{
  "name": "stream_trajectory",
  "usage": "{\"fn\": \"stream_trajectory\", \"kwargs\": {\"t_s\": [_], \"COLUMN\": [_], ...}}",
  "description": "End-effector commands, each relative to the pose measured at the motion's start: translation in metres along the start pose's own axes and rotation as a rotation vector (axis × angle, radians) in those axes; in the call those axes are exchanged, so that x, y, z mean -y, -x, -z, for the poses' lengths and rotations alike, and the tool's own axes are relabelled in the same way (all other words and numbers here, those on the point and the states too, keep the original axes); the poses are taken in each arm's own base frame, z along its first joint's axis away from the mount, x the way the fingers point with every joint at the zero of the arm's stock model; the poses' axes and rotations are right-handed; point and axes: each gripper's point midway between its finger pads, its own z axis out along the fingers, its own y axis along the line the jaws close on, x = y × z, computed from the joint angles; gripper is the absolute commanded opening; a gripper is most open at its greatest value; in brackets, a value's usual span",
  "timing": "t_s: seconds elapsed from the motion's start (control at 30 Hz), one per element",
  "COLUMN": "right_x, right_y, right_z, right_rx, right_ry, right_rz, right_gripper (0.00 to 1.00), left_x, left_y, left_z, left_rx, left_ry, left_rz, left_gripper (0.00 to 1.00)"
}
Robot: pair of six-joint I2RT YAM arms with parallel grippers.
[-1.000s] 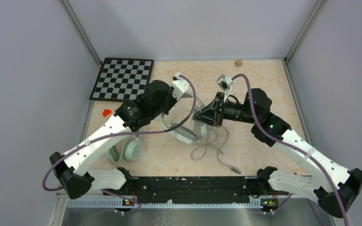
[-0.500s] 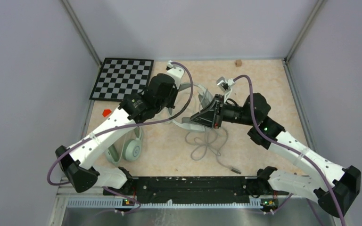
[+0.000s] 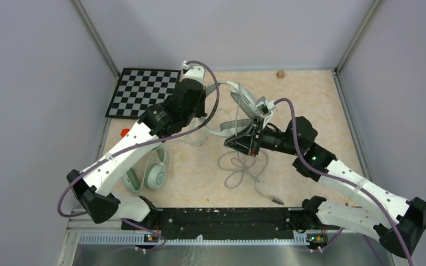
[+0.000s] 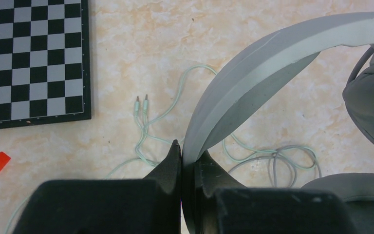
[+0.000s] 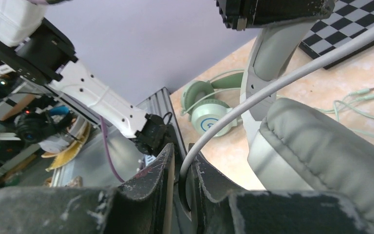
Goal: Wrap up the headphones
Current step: Wrap the headphones cable around the headphones.
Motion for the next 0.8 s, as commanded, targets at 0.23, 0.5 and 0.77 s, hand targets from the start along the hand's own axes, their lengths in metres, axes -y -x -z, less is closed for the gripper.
{"fn": "stream_trajectory", "kwargs": {"t_s": [0.23, 0.5, 0.77], "right_x": [0.012, 0.013, 0.012], "right_y": [0.010, 0.004, -0.001], "right_z": [-0.005, -0.008, -0.009], "right_rx": [0.073, 0.065, 0.055], "right_ry": [-0.131, -0.137, -0.135], "right_rz": [0.154, 0.176, 0.184], "right_gripper": [0.16, 0.21, 0.16], "left_x": [0.004, 0.000, -0.005], "left_y": [0.073, 0.081, 0.086], "left_z": [0.019, 0.028, 0.030], "left_rx": [0.237, 0.278, 0.314], "left_ry": [-0.019, -0.021, -0.005], "left_rz": [0.271, 0.324, 0.350], "left_gripper": [0.00, 0.00, 0.00]}}
